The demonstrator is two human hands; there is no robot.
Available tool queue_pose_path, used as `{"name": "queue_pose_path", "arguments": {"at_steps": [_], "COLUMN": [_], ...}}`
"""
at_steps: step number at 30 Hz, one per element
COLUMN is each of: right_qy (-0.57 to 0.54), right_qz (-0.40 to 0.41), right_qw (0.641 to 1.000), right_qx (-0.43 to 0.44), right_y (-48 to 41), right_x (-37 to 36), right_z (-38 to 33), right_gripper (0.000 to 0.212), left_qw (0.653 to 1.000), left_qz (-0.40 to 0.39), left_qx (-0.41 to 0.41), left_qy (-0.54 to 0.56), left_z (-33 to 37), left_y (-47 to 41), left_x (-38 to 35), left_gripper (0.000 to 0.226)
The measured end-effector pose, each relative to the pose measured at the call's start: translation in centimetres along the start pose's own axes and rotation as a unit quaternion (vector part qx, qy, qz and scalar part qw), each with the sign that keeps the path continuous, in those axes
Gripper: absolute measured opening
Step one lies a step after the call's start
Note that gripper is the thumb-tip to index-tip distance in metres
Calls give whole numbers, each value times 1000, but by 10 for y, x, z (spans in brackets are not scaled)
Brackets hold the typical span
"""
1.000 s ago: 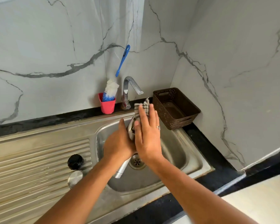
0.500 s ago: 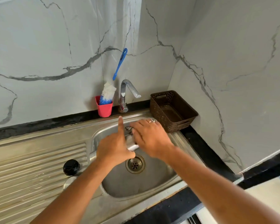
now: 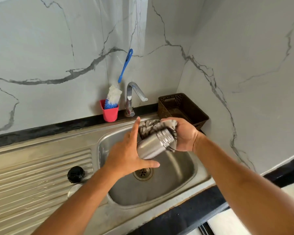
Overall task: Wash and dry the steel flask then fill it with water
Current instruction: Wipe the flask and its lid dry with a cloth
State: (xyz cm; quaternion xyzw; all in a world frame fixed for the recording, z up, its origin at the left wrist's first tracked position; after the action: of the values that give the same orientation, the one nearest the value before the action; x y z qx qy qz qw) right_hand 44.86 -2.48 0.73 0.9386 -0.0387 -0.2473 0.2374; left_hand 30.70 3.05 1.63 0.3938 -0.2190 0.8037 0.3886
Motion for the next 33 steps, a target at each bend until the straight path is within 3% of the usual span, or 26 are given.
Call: {"name": "queue_pose_path", "arguments": {"at_steps": [3, 5, 9, 12, 14, 17, 19, 25, 29, 33], "right_qy": [-148, -152, -35, 126, 166, 106, 48, -165, -231, -195], "right_qz": [-1, 51, 116, 135, 145, 175, 182, 150, 158, 155], "right_qw": [981, 972, 975, 961, 953, 962, 974, 975, 960, 968], "right_qx": [123, 172, 188, 207, 206, 179, 129, 18, 11, -34], "right_y": [-6, -13, -12, -8, -10, -16, -19, -38, -47, -58], "right_x": [-24, -33, -60, -71, -72, -61, -53, -62, -72, -81], "right_z": [-4, 3, 46, 79, 79, 56, 51, 97, 113, 119], "right_gripper": [56, 51, 46, 52, 54, 39, 40, 51, 48, 54], "left_qw": [987, 963, 869, 779, 754, 753, 748, 728, 787, 858], "left_qz": [53, 104, 208, 253, 252, 216, 202, 311, 367, 379], "left_qx": [4, 24, 127, 187, 204, 209, 215, 206, 135, 68], "left_qy": [149, 248, 431, 543, 571, 586, 594, 575, 477, 341], "left_z": [-3, -8, -30, -54, -60, -48, -42, -63, -63, -62], "left_y": [-1, -4, -10, -16, -15, -9, -6, -4, 4, 12], "left_x": [4, 7, 16, 33, 35, 19, 14, 44, 59, 68], "left_gripper": [143, 122, 54, 49, 48, 49, 49, 39, 32, 49]}}
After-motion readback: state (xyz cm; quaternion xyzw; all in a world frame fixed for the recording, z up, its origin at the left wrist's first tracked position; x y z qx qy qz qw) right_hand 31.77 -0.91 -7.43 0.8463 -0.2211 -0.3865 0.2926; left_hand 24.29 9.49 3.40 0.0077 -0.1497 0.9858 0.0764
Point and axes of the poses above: each hand's wrist, its own y-axis away from the middle knuckle, its own x-axis out of the back of the hand, z = x × y, the point moved 9 cm from there along -y, towards the middle knuckle, and after that the axes turned 3 degrees about -z, right-handed, at the moved point
